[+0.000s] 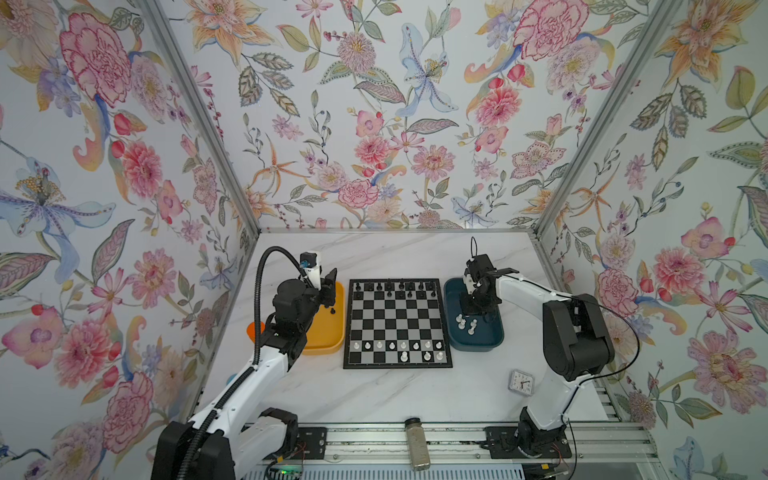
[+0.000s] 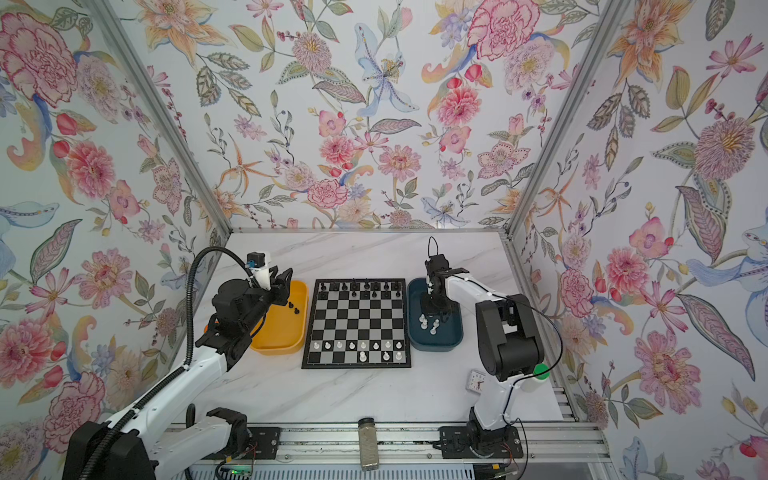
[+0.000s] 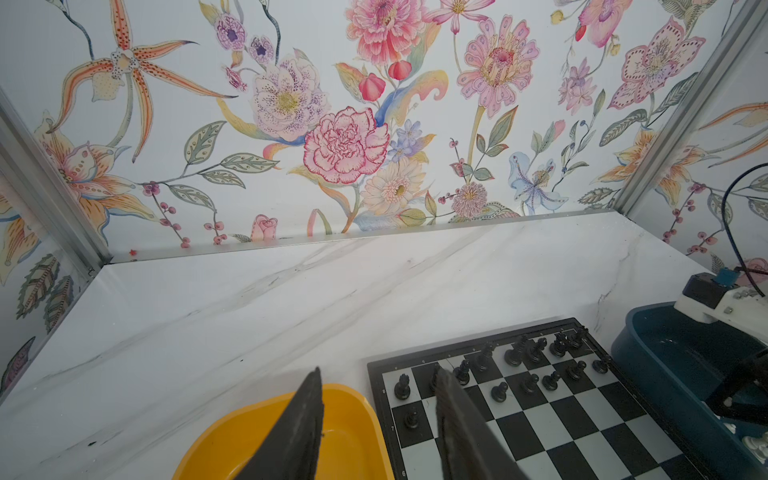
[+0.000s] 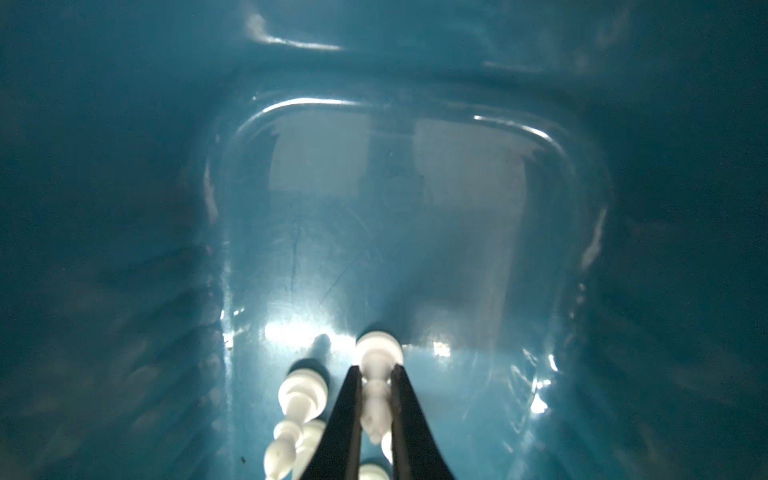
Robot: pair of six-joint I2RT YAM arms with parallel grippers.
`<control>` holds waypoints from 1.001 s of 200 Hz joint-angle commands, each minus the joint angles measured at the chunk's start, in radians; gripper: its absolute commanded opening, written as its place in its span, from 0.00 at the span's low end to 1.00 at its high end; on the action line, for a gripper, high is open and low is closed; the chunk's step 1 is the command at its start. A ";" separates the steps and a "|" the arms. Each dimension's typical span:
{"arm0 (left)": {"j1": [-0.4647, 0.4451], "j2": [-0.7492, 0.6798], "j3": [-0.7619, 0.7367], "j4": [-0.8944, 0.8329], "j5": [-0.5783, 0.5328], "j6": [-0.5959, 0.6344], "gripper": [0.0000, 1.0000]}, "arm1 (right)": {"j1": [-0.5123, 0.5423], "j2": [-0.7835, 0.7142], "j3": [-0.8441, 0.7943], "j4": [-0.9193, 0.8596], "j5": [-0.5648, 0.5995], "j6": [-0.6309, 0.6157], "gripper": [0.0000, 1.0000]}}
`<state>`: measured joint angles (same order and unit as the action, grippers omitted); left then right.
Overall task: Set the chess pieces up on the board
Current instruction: 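Lift the white piece with the right gripper and carry it over the nearest rank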
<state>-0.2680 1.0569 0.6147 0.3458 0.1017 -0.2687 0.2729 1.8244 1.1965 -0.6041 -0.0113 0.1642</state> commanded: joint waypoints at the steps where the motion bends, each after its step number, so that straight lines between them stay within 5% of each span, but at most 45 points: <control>1: 0.013 0.000 0.005 0.026 0.012 0.020 0.46 | -0.004 0.012 0.011 0.004 -0.003 -0.001 0.03; 94: 0.013 -0.026 -0.011 0.032 0.013 0.018 0.46 | 0.091 -0.122 0.098 -0.142 0.100 -0.007 0.00; 200: 0.013 -0.108 -0.060 0.045 0.036 -0.012 0.46 | 0.526 -0.252 0.126 -0.326 0.148 0.175 0.00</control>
<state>-0.2665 0.9684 0.5690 0.3656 0.1055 -0.2703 0.7200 1.6009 1.3464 -0.8639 0.1310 0.2607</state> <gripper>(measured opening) 0.461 0.075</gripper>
